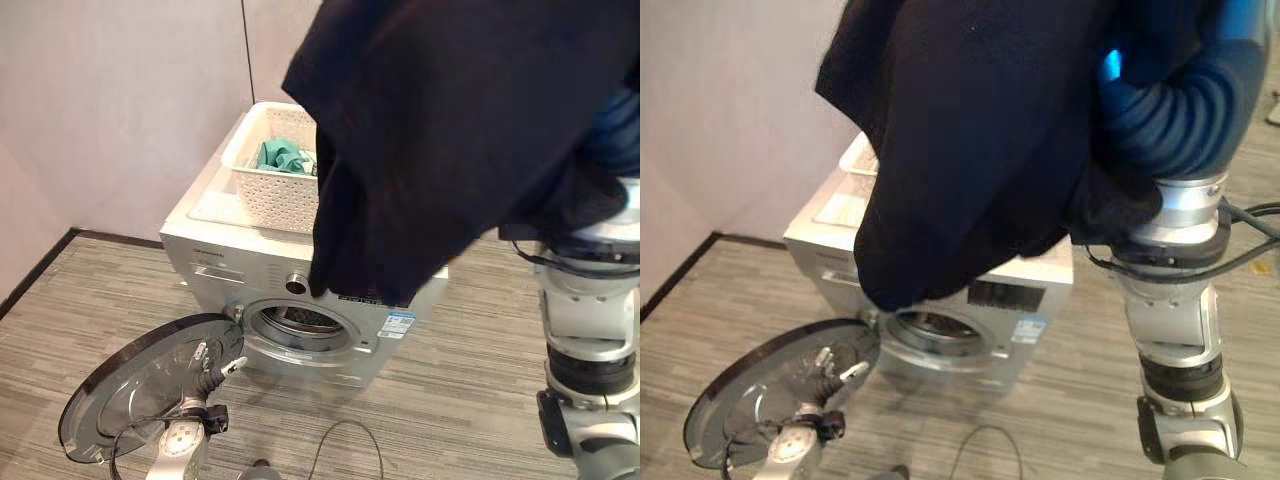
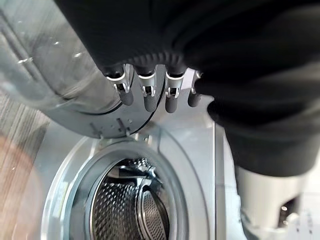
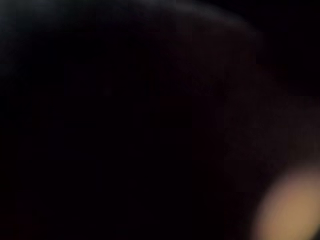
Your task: Grab the laundry basket,head to the washer,open it,put in the laundry and shut it.
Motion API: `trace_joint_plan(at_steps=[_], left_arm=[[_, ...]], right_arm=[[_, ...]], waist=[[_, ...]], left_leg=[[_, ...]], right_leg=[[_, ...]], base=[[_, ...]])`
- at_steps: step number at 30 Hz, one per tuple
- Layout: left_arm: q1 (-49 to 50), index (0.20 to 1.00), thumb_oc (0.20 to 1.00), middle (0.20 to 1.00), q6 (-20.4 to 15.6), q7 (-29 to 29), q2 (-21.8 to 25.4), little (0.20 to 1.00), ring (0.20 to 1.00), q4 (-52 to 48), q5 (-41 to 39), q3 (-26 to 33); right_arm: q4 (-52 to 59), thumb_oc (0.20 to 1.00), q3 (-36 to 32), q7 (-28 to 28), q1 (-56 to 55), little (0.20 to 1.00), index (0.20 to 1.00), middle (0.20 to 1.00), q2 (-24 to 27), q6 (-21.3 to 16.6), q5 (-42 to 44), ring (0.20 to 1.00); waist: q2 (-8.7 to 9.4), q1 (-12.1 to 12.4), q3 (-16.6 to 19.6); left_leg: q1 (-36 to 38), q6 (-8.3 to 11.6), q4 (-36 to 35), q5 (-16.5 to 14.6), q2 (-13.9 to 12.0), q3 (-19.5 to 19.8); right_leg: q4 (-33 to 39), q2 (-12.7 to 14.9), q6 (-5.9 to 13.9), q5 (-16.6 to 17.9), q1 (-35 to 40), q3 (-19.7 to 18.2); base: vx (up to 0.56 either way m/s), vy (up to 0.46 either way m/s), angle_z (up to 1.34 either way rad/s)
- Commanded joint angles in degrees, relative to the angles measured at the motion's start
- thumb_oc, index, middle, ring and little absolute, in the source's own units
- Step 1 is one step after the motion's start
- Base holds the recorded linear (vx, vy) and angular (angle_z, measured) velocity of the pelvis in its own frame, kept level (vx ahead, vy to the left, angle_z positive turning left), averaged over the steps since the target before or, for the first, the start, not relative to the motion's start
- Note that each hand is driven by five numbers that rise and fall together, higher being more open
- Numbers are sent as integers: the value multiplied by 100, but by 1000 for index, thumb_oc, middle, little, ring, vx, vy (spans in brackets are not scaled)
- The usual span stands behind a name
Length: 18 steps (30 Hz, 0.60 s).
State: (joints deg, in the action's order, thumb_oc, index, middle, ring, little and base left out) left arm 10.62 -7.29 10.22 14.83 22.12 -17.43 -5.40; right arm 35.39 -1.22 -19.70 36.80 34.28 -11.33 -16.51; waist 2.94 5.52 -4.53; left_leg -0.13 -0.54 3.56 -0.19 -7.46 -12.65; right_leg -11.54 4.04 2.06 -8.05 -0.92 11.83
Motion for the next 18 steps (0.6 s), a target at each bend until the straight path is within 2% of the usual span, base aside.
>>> trace_joint_plan(at_steps=[1, 6, 8, 9, 10, 11, 12, 13, 14, 15, 18], left_arm=[[-232, 1000, 1000, 1000, -241, 14, 314, 1000, 1000, -114, 54, -37], [-265, 1000, 1000, 1000, -235, 1, 251, 1000, 1000, 6, 8, -46], [-233, 1000, 1000, 1000, -235, 6, 210, 1000, 1000, 6, 16, 11], [-229, 1000, 1000, 1000, -235, 6, 210, 1000, 1000, 5, 16, 10], [-216, 1000, 1000, 1000, -226, 17, 215, 1000, 1000, 5, -3, 84], [-209, 1000, 1000, 1000, -224, 17, 213, 1000, 1000, 1, -2, 81], [-147, 1000, 1000, 1000, -215, -46, 224, 1000, 1000, -10, -6, 153], [-121, 1000, 1000, 1000, -229, -63, 224, 1000, 1000, -10, -11, 169], [-116, 1000, 1000, 1000, -230, -63, 223, 1000, 1000, -12, -11, 167], [-67, 1000, 1000, 1000, -247, -110, 260, 1000, 1000, -21, 25, 212], [-20, 1000, 1000, 1000, -266, -177, 308, 1000, 1000, 15, 51, 238]], right_arm=[[5, 200, -275, 63, 340, 200, 200, 200, -12, -208, 341, 200], [-36, 200, -45, 433, -537, 200, 200, 200, -485, -354, 1175, 200], [-207, 200, 422, 962, -1388, 200, 200, 200, -705, -299, 1908, 200], [-204, 200, 421, 964, -1393, 200, 200, 200, -705, -298, 1910, 200], [-223, 200, 805, 1427, -2049, 200, 200, 200, -770, -287, 2700, 200], [-213, 200, 799, 1434, -2061, 200, 200, 200, -768, -283, 2707, 200], [-149, 200, 1023, 1909, -2694, 200, 200, 200, -621, -234, 3177, 200], [-182, 200, 1125, 2087, -2922, 200, 200, 200, -544, -200, 3393, 200], [-181, 200, 1123, 2090, -2928, 200, 200, 200, -542, -201, 3397, 200], [-208, 200, 1219, 2378, -3384, 200, 200, 200, -388, -113, 3810, 200], [-328, 200, 1302, 2689, -3870, 200, 200, 200, -216, 16, 4211, 200]], waist=[[239, 0, 99], [192, -92, 92], [151, -187, 105], [149, -187, 113], [136, -256, 81], [124, -255, 104], [118, -313, 81], [114, -323, 79], [112, -323, 84], [104, -345, 72], [92, -350, 66]], left_leg=[[-687, 37, -177, 178, 393, 180], [-641, 93, -233, 273, 326, 171], [-556, 120, -297, 309, 297, 122], [-559, 120, -302, 314, 295, 123], [-499, 138, -319, 323, 284, 95], [-521, 137, -332, 346, 274, 97], [-480, 159, -349, 353, 271, 80], [-476, 164, -361, 366, 270, 87], [-477, 164, -362, 367, 270, 89], [-473, 180, -394, 400, 264, 100], [-473, 203, -442, 435, 276, 141]], right_leg=[[963, -28, 152, -181, 1032, 232], [918, -69, 105, -231, 1053, 266], [883, -77, 90, -248, 1073, 284], [886, -79, 89, -245, 1069, 285], [852, -64, 89, -266, 1069, 271], [864, -77, 83, -244, 1047, 273], [854, -61, 91, -255, 1061, 283], [857, -63, 86, -254, 1064, 292], [858, -64, 86, -254, 1064, 293], [866, -60, 84, -248, 1069, 317], [891, -62, 81, -239, 1081, 390]], base=[[-73, -64, -2], [-40, -35, 10], [-28, -14, 4], [-28, -8, 4], [0, 0, 0], [0, 0, 0], [0, 0, 0], [0, 0, 0], [0, 0, 0], [-11, -5, -5], [-3, -5, -3]])
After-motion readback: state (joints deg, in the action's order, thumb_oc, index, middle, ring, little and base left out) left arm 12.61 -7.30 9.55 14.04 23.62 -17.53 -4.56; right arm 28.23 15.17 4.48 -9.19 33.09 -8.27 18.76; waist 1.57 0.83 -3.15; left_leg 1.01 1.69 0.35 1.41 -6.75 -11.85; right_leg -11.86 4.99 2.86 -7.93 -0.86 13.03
